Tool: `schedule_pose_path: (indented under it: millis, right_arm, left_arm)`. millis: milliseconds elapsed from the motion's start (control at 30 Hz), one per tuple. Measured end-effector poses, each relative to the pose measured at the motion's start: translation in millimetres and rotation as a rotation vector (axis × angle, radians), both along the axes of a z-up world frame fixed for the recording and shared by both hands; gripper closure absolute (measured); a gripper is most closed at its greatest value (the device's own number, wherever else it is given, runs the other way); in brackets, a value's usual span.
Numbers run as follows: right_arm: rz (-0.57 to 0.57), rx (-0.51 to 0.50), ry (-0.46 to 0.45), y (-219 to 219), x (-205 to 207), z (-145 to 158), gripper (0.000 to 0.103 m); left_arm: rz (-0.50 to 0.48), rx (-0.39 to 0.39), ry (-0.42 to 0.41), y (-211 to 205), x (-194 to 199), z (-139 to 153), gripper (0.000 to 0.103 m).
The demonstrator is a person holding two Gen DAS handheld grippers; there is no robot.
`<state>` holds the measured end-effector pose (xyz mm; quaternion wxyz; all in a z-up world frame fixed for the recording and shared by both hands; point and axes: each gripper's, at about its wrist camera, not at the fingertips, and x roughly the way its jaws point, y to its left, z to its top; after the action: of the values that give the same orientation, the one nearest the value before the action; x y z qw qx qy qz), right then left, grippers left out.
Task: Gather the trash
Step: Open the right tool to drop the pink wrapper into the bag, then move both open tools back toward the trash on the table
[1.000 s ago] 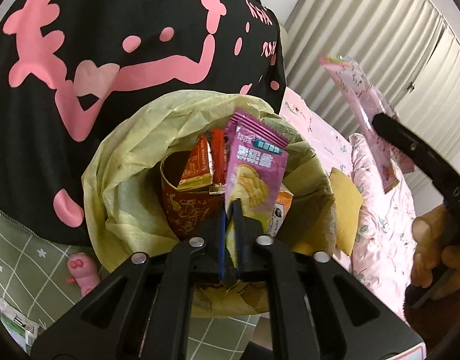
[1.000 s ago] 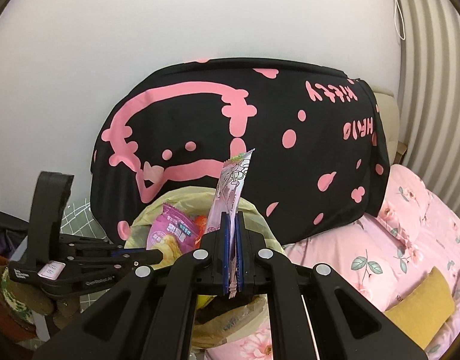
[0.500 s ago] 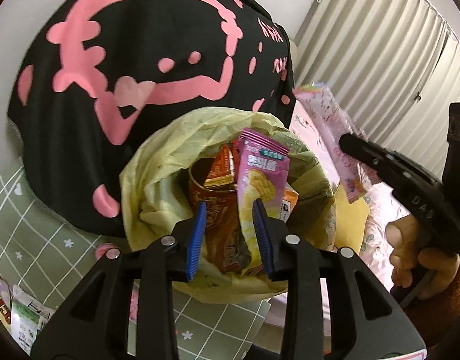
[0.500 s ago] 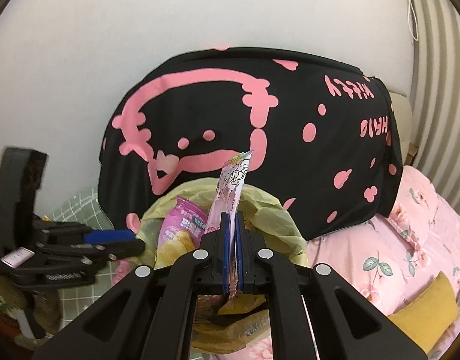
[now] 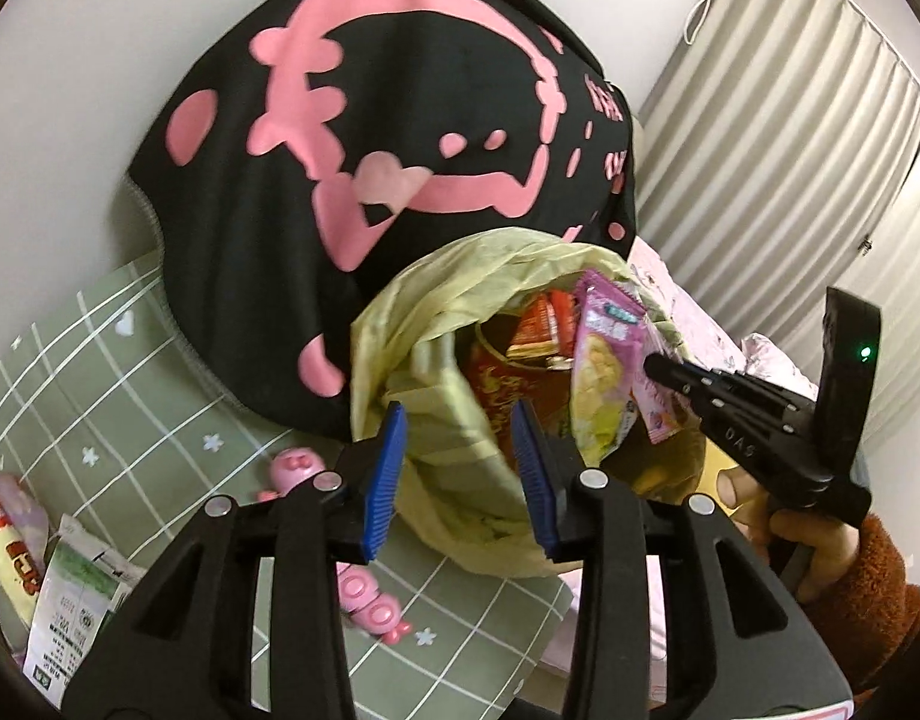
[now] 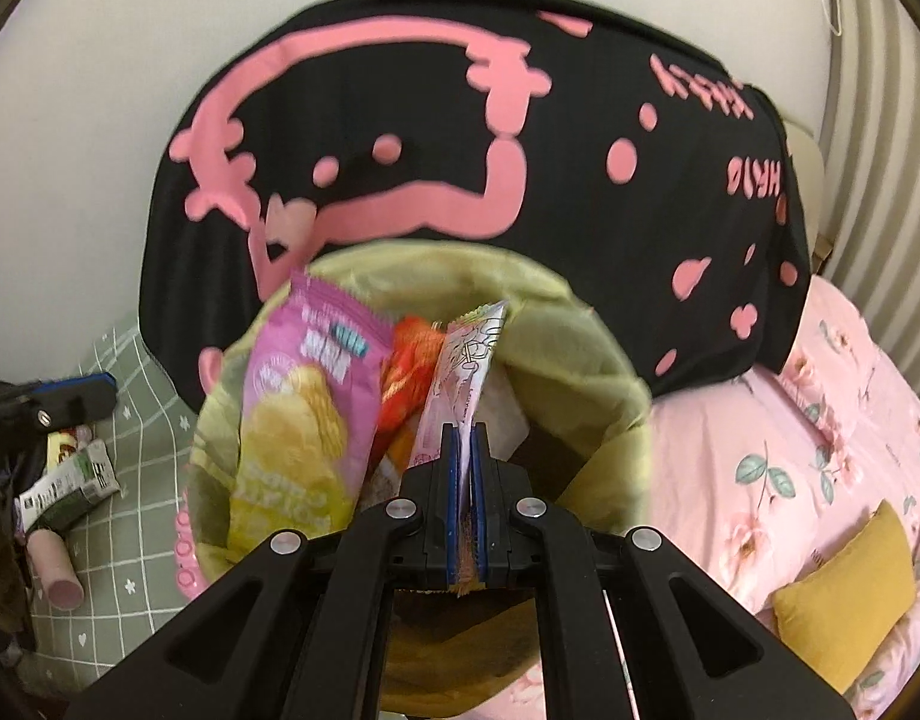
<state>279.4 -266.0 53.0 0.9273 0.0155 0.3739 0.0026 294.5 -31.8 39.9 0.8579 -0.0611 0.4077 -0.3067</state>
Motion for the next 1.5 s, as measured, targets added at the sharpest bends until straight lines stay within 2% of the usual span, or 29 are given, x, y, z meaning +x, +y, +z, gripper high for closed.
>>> schedule_pose_path:
  millis: [167, 333, 400, 467, 500, 667, 867, 1067, 1333, 1500]
  right_arm:
    - [0.012, 0.002, 0.003, 6.9, -3.1, -6.9, 0.097]
    - [-0.029, -0.046, -0.023, 6.5, -10.2, -0.3, 0.096]
    - [-0.041, -0.042, -0.038, 4.1, -14.3, 3.8, 0.091]
    - [-0.044, -0.034, -0.057, 2.8, -19.0, 8.6, 0.072]
    - [-0.045, -0.03, -0.062, 2.4, -20.4, 10.2, 0.069]
    - [-0.05, -0.021, -0.093, 7.9, -27.8, 20.0, 0.069]
    - [0.015, -0.03, -0.148, 38.8, -31.9, 34.5, 0.069]
    - [0.121, -0.015, -0.165, 78.5, -29.3, 34.4, 0.069]
    - [0.271, 0.014, -0.116, 135.7, -26.4, 7.7, 0.069]
    - [0.359, 0.025, -0.082, 170.6, -26.9, -13.1, 0.069]
  left_arm:
    - [0.019, 0.002, 0.01, 10.9, -2.4, -3.0, 0.067]
    - [0.031, 0.002, 0.007, 18.0, -6.2, -3.4, 0.065]
    - [0.033, 0.001, 0.001, 19.6, -8.4, -3.2, 0.063]
    - [0.036, 0.002, -0.003, 21.5, -10.7, -3.0, 0.062]
    - [0.037, 0.003, -0.002, 22.8, -12.0, -3.4, 0.062]
    - [0.056, 0.017, -0.008, 32.3, -17.6, -4.7, 0.062]
    - [0.115, 0.029, -0.023, 56.0, -25.4, -6.2, 0.062]
    - [0.206, 0.051, -0.039, 88.8, -36.8, -8.8, 0.061]
    - [0.357, 0.078, -0.055, 158.7, -66.7, -20.5, 0.061]
    - [0.536, 0.068, -0.021, 223.6, -86.8, -33.2, 0.061]
